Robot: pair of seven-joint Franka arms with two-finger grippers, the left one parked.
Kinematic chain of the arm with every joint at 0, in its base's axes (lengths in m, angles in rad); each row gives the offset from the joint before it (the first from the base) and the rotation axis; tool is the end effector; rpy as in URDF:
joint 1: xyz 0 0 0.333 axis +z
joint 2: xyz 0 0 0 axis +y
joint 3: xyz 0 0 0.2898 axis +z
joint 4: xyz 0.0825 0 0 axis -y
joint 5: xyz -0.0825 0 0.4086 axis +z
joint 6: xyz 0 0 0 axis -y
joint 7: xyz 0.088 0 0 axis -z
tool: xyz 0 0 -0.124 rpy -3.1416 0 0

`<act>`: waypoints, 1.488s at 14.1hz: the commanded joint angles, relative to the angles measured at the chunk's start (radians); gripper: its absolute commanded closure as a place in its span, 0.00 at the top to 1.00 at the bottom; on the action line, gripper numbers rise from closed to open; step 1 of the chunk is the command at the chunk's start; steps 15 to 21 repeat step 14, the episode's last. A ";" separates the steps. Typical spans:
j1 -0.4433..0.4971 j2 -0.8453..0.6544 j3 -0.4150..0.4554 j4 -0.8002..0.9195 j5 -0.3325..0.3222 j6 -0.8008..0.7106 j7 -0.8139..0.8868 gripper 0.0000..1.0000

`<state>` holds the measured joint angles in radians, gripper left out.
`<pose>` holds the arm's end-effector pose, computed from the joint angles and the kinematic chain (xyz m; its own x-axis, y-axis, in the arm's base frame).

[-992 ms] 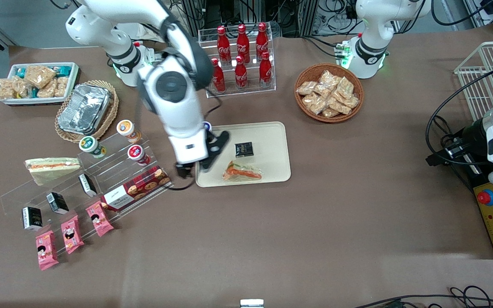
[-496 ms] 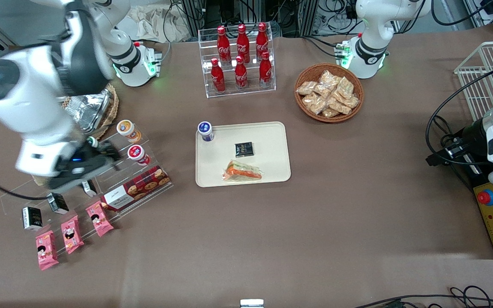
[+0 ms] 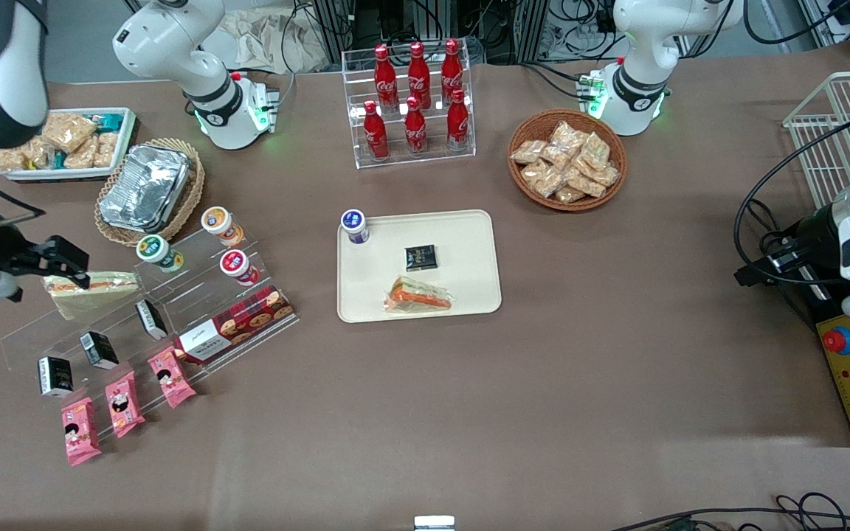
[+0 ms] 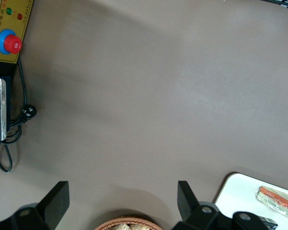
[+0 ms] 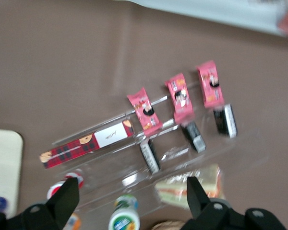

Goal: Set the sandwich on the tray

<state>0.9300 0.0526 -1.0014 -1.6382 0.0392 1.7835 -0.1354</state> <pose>0.6066 -0.0293 0.5502 0.9914 0.0620 0.1150 0.0599 -0.9980 0.0210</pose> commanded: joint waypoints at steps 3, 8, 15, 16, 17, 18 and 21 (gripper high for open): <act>-0.028 -0.057 0.004 0.029 -0.001 -0.079 0.157 1.00; -0.428 -0.123 0.367 0.026 -0.004 -0.171 0.155 1.00; -0.600 -0.126 0.511 0.032 -0.005 -0.188 0.149 1.00; -0.600 -0.126 0.511 0.032 -0.005 -0.188 0.149 1.00; -0.600 -0.126 0.511 0.032 -0.005 -0.188 0.149 1.00; -0.600 -0.126 0.511 0.032 -0.005 -0.188 0.149 1.00; -0.600 -0.126 0.511 0.032 -0.005 -0.188 0.149 1.00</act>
